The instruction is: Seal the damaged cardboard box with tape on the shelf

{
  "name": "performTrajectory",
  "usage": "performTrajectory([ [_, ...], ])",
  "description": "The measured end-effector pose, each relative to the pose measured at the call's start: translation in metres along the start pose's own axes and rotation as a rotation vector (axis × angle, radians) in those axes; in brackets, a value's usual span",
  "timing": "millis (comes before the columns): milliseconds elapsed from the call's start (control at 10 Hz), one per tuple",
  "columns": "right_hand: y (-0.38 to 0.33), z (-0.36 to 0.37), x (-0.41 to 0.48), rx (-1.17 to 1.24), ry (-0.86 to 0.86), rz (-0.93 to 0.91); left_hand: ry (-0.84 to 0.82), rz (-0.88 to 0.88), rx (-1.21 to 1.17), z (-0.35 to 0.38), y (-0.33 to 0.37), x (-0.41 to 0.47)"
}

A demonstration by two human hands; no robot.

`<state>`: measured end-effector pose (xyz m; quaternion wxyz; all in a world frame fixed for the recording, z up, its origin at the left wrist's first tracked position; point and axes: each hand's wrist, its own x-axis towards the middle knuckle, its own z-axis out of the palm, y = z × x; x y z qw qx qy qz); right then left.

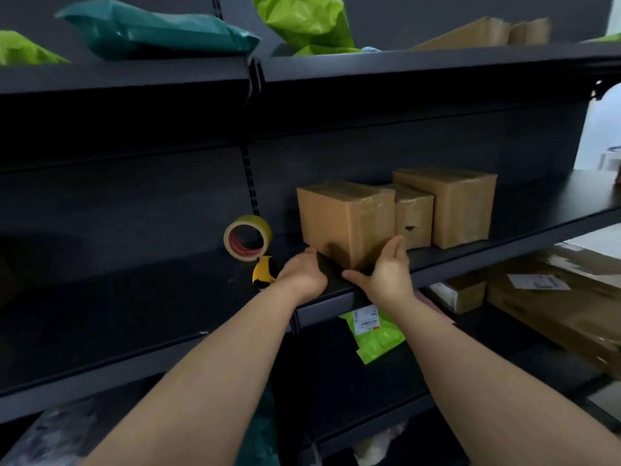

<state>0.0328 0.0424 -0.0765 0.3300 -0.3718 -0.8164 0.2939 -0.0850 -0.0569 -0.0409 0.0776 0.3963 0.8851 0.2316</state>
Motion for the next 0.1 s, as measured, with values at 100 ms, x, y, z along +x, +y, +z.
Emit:
performTrajectory([
  [100,0.0083,0.013,-0.0221,-0.031,0.074,-0.092,-0.01,0.009,0.1,-0.0031,0.0069,-0.0075],
])
